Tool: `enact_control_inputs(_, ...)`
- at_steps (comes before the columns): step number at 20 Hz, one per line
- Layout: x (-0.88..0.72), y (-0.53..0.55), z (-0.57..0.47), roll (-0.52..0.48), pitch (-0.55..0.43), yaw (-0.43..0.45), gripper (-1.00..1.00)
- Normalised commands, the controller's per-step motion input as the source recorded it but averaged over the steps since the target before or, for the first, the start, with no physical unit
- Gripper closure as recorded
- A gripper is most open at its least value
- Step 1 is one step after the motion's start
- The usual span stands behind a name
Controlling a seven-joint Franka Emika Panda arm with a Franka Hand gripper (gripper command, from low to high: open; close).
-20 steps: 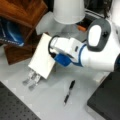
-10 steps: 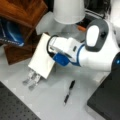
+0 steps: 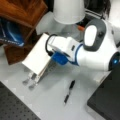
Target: Turn off the lamps. Pick up the book. Place the book on the shelf position.
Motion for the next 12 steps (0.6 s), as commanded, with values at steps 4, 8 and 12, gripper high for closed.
enact_control_inputs(4, 0.06, 0.12, -0.17, -0.296, -0.113, -0.101, 1.0)
enact_control_inputs(8, 0.04, 0.12, -0.16, -0.309, -0.107, -0.106, 1.0)
enact_control_inputs(12, 0.01, 0.16, -0.06, -0.347, -0.076, -0.119, 1.0)
